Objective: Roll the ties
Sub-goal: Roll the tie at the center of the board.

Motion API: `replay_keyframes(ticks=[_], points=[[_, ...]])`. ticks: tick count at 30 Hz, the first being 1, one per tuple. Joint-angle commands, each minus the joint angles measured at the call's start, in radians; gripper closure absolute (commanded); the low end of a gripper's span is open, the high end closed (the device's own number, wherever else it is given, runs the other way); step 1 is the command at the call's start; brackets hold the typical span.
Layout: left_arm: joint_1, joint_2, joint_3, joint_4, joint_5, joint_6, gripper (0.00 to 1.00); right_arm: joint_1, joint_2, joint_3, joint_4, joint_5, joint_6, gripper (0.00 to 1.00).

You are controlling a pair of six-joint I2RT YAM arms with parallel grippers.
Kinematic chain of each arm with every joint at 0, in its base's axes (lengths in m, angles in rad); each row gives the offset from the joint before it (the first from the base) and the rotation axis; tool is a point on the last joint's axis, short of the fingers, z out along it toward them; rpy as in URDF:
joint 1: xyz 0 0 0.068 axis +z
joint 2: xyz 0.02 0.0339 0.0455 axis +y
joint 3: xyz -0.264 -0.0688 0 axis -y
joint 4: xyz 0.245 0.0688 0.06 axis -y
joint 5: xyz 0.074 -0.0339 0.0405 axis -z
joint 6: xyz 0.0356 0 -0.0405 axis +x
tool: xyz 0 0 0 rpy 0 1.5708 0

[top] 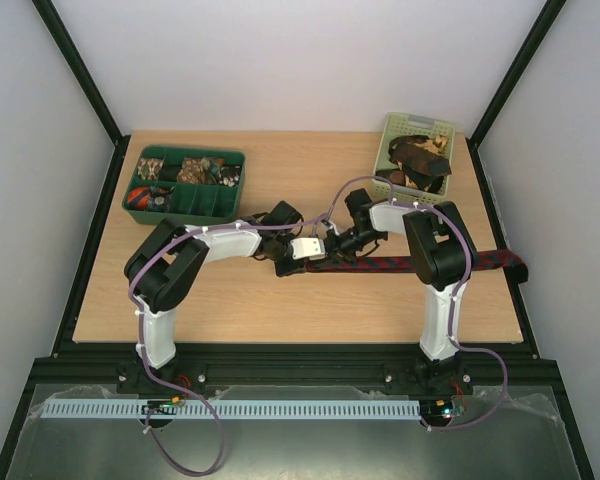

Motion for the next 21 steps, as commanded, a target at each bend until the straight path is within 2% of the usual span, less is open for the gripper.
replay_keyframes(ticks=[1,9,10,15,21], points=[[0.005,-0.003,-0.022,-0.041,0.015,0.041,0.67,0.002,0.004,0.063,-0.082,0.055,-0.045,0.99],[0.027,0.003,0.003,-0.085,0.026,0.138,0.67,0.002,0.053,0.018,-0.104,0.092,-0.076,0.99],[0.037,0.001,0.005,-0.088,0.031,0.141,0.64,0.002,0.058,0.013,-0.102,0.096,-0.076,0.99],[0.12,-0.06,-0.027,-0.076,0.126,0.102,0.36,0.003,0.081,0.005,-0.099,0.122,-0.082,0.99],[0.127,-0.104,-0.099,-0.064,0.099,0.189,0.35,0.003,0.09,0.0,-0.09,0.138,-0.073,0.99]])
